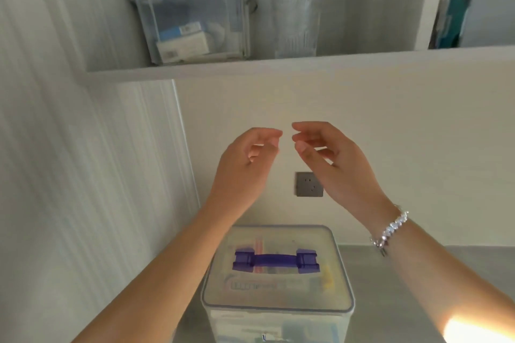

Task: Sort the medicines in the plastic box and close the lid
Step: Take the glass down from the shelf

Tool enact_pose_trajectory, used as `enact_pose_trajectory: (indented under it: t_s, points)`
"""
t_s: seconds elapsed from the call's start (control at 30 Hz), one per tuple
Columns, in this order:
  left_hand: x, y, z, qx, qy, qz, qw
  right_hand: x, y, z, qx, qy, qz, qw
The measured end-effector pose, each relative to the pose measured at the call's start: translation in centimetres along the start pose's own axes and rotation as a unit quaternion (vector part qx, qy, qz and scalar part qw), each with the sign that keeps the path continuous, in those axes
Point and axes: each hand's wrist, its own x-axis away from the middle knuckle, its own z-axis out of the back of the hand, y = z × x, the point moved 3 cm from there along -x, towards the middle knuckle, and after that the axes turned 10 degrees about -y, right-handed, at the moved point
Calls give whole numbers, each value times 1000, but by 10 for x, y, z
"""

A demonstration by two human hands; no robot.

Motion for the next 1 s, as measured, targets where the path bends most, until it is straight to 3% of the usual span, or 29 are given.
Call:
enact_pose_trajectory:
  t_s: [0.23,0.4,0.5,0.63,0.8,0.9,1.0]
  points:
    - [-55,47,42,9,81,-37,996,-60,-44,25,24,60,41,997]
    - [-74,76,66,6,83,-95,992,-76,-61,47,26,101,61,993]
    - [-100,90,73,47,84,-82,992,-91,-72,60,26,143,74,987]
    - [-135,92,69,16,76,-35,996,-120,-73,69,94,177,51,978]
    - [-163,79,60,-56,-4,51,997,-150,-56,72,115,109,-46,986]
    - [-169,72,51,-12,-49,77,996,-159,-49,72,101,70,-79,989]
    - [-170,70,47,24,-46,73,996,-162,-47,72,65,71,-92,991]
